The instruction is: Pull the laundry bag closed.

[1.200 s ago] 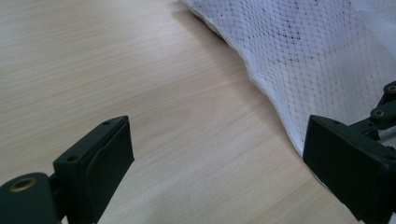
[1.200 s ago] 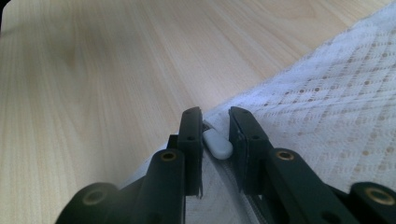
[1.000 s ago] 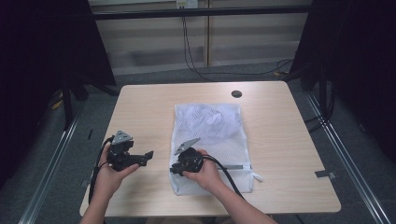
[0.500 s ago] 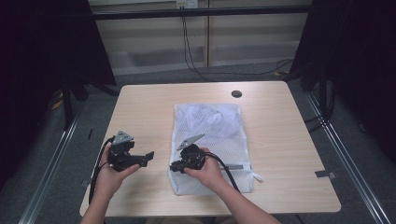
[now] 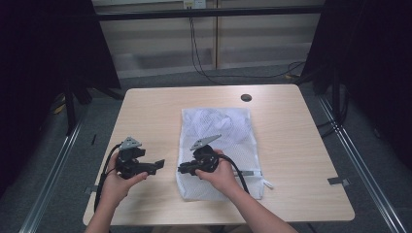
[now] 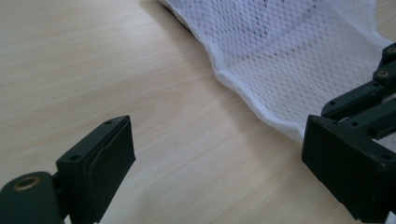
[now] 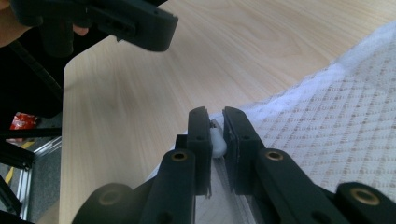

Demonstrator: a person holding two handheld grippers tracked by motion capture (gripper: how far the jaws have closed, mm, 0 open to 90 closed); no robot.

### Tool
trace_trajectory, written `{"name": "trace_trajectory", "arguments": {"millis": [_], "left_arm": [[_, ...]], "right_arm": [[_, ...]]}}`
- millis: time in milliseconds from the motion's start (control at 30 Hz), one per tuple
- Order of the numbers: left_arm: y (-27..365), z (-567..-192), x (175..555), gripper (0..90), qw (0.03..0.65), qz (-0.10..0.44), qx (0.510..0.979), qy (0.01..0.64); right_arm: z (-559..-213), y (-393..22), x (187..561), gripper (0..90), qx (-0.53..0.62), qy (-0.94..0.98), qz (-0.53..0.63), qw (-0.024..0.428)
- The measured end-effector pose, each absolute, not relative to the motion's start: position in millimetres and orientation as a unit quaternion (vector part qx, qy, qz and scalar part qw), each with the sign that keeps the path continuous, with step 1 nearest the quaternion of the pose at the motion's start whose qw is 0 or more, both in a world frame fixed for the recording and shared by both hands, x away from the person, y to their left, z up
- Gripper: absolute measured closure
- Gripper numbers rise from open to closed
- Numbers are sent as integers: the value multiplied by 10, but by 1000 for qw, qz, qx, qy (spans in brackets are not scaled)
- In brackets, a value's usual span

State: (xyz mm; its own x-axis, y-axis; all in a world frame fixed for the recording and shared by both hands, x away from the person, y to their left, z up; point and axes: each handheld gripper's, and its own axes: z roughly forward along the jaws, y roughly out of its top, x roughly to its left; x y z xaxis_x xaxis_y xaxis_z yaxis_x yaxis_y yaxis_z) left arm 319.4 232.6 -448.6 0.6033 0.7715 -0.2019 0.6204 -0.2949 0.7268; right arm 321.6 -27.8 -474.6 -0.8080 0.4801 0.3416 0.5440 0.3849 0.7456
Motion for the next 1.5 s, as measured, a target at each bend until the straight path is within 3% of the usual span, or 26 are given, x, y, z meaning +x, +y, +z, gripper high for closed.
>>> {"name": "trace_trajectory", "arguments": {"millis": [467, 733, 1500], "left_arm": [[2249, -4496, 3196, 91, 416, 46, 803, 425], [2127, -4492, 3192, 105, 426, -8, 805, 413], [1939, -4533, 3176, 155, 424, -57, 812, 397]], "right_arm": [[-4651, -366, 3236, 818, -307, -823, -477, 31], [-4610, -387, 3242, 818, -306, -816, -490, 32], [-4506, -451, 3250, 818, -305, -809, -502, 29]]}}
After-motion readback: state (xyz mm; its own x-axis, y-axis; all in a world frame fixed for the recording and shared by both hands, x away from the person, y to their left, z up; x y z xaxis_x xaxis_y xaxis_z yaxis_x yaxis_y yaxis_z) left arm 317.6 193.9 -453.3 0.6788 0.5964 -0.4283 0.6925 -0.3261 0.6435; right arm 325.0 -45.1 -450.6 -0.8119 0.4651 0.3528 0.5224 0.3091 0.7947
